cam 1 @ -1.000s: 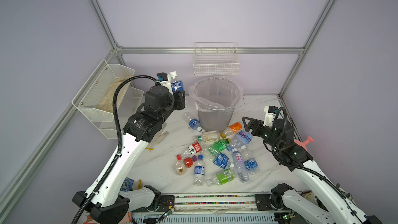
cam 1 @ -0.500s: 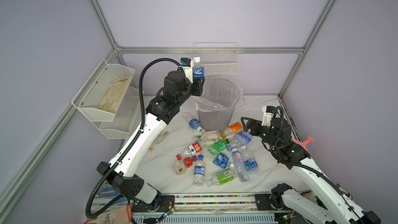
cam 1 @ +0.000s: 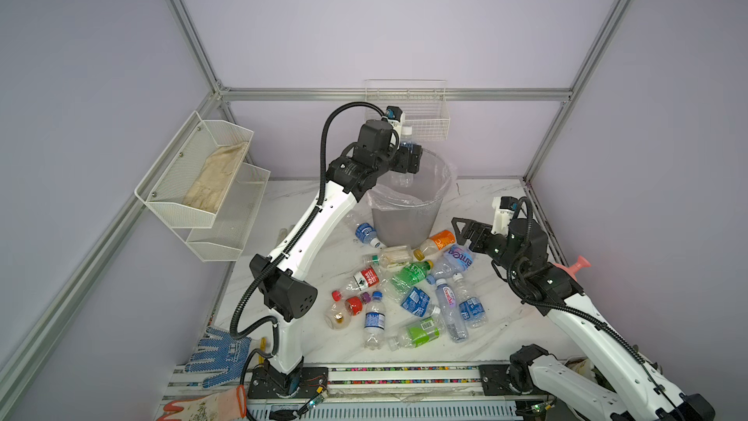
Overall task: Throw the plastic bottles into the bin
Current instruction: 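Carry the Pocari bottle over the bin and open the left gripper, then withdraw the left arm from the bin while the right gripper reaches the Ganten bottle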
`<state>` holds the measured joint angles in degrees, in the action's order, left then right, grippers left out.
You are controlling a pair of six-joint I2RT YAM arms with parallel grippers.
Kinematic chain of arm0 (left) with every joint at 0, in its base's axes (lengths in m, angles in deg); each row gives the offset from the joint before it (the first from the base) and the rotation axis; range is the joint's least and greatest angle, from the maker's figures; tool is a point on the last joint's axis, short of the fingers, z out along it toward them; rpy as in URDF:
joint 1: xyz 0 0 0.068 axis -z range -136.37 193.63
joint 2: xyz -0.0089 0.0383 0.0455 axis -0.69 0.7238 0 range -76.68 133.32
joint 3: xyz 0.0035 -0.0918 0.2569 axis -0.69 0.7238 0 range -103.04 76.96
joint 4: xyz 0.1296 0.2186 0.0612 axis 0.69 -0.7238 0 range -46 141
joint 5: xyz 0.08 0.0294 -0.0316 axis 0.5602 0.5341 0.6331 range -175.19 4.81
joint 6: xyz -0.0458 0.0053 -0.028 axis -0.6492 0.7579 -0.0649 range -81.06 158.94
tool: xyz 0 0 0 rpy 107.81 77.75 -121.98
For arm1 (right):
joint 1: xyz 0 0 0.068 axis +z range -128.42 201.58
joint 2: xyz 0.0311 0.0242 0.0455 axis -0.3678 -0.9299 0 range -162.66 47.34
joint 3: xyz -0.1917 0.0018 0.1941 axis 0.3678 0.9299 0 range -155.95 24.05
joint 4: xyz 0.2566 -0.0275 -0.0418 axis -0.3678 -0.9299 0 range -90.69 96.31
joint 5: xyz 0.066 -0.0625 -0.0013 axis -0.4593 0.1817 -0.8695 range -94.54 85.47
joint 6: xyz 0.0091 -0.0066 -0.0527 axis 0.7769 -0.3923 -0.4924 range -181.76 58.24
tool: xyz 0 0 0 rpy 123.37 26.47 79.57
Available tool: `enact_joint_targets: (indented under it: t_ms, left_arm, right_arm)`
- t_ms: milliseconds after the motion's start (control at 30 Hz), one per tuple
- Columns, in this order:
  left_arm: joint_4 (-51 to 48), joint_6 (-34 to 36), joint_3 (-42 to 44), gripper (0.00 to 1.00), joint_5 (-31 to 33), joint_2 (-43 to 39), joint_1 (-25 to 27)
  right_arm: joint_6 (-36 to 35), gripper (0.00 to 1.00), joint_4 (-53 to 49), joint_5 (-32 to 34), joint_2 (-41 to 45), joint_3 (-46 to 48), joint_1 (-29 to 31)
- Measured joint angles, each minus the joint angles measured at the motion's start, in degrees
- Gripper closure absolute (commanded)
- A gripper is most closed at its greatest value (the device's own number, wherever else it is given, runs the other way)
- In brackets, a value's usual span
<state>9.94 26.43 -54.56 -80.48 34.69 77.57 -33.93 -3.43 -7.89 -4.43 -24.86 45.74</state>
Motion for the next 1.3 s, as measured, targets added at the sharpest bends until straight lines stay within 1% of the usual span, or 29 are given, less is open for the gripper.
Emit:
enact_joint_targets:
  t_ms: [100,233,367,500,700,800,867,1000,1067,1167,1300]
  left_arm:
    - [-0.74,0.72,0.55,0.0,1.03,-2.56,0.81]
    - [0.52,1.2,4.66,0.0,2.03,-11.91,1.86]
    - [4.42,1.09,13.64,0.0,2.49,-24.33,2.45]
    - [7.91,0.02,24.52,0.0,2.58,-34.38,2.6]
    - [10.27,-2.56,40.22,0.0,2.99,-44.0,2.6]
    - [10.45,-4.37,46.47,0.0,3.23,-48.26,2.6]
    - [10.64,-5.53,50.14,0.0,3.39,-51.25,2.64]
    - [10.91,-8.52,57.33,0.0,4.0,-57.96,2.64]
    - [11.08,-9.99,60.52,0.0,4.26,-60.85,2.64]
    - [10.93,-12.5,64.94,0.01,4.59,-64.3,2.64]
    - [10.19,-15.3,70.29,0.02,4.81,-67.34,2.86]
  right_arm:
    - [-0.02,0.03,0.04,0.02,0.22,-0.37,0.0]
    - [-0.02,0.03,-0.02,0.09,0.22,-0.39,0.0]
    - [-0.02,0.03,-0.28,0.17,0.22,-0.37,0.0]
    - [-0.24,0.03,-1.29,0.63,0.22,-0.39,0.0]
    - [-0.68,0.03,-4.83,1.49,0.68,-0.39,0.0]
    - [-0.68,0.03,-7.91,3.04,1.38,-0.39,0.0]
    - [-0.59,0.05,-10.14,4.09,1.6,-0.39,0.0]
    - [1.36,0.18,-14.88,5.11,1.57,-0.37,0.0]
    - [2.62,0.19,-17.14,5.09,1.57,-0.35,0.02]
    - [4.63,0.23,-20.11,5.14,1.64,0.39,0.26]
    - [6.25,0.25,-23.61,4.61,2.05,2.14,1.66]
